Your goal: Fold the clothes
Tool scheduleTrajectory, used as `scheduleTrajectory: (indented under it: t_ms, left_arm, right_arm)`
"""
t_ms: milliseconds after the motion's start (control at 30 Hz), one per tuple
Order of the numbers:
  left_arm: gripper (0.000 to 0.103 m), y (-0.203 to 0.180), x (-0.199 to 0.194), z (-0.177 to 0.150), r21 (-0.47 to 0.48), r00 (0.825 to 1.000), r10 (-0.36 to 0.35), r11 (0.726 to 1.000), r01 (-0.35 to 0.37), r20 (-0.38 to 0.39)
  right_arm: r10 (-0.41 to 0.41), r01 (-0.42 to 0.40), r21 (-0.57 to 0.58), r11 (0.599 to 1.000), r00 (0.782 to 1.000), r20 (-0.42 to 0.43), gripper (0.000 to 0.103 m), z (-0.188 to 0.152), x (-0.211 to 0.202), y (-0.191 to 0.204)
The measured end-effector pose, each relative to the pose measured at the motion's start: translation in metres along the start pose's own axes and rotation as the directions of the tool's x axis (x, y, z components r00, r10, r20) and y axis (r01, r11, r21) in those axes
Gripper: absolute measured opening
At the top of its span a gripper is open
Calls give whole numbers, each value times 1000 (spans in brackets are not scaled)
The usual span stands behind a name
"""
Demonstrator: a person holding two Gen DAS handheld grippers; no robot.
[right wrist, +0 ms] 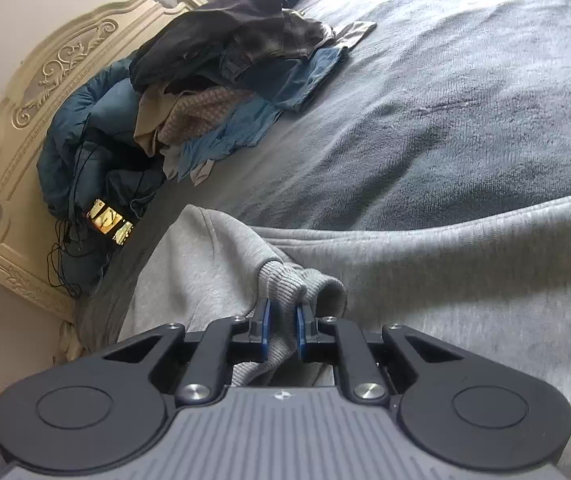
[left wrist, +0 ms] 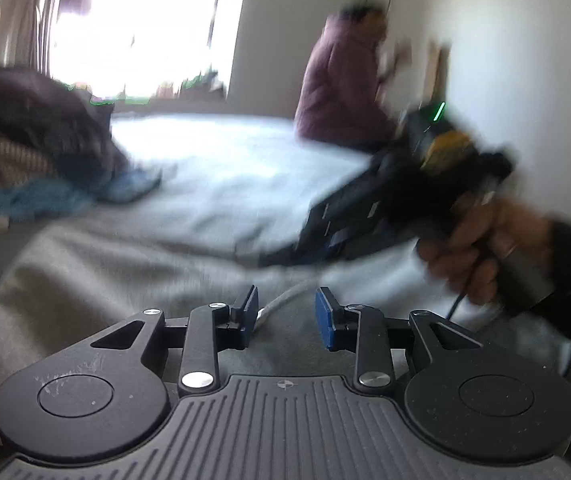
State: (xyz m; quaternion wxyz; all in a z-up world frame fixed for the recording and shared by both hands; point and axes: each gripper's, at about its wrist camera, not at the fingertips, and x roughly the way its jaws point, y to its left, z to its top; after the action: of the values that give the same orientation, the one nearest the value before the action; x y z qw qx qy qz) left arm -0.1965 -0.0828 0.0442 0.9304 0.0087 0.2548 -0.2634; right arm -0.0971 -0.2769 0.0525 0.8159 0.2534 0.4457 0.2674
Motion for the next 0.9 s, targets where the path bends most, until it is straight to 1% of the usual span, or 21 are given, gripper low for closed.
scheduleTrajectory:
  t_ms: [100,133,233,300,333,367,400,467,500,567,633,667,767,900]
  left_arm:
    - [31,1,12,-9,-13,998,16,1000,-17,-61]
    - [31,1,13,-11,-16,997,21,1000,-22,-69]
    - [31,-1,16,-14,-2,997,33,999,-34,-69]
    - [31,-2,17,-15,14,997,43,999,-42,-66]
    - [31,-1,18,-15,12,997,41,999,-41,-66]
    - [31,0,17,-14,8,997,39,999,-38,-66]
    - [31,1,18,-13,7,997,36,999,-36,-66]
    - [31,0,18,-14,10,997,35,999,-35,-65]
    - [31,-1,17,-14,13,997,36,999,-35,-64]
    - [31,-2,15,-17,14,998,37,999,-36,-60]
    - [31,-2,15,-18,14,998,39,999,-38,-55]
    - [31,-2,16,-18,15,998,39,999,-39,-51]
    - [31,0,16,-21,11,999,35,999,-34,-36]
    - [31,5,15,-24,-18,1000,14,1000,-14,-19]
  right_arm:
    - [-29,30,-55,998,999,18,15,-2,4,7]
    - [-46,48,-66,997,999,25,16,-3,4,8]
    - [-97,100,-44,994,992,76,21,-7,-10,6]
    - [-131,135,-28,991,985,109,27,-10,-19,4]
    - [-143,146,-9,989,982,126,39,-12,-25,2]
    - [-140,136,40,990,980,139,46,-13,-32,-5]
    - [-120,108,93,990,983,139,51,-13,-35,-13]
    - [-72,48,195,980,991,117,52,-14,-33,-31]
    - [-61,35,227,973,992,109,56,-14,-30,-35]
    - [-48,25,248,968,995,86,58,-14,-20,-37]
    - [-10,-3,254,967,999,52,63,-12,-8,-36]
    - [5,-14,258,966,999,37,63,-12,-2,-35]
    - [11,-14,266,964,1000,12,63,-10,10,-31]
    - [33,-25,267,963,999,-26,63,-20,13,-22]
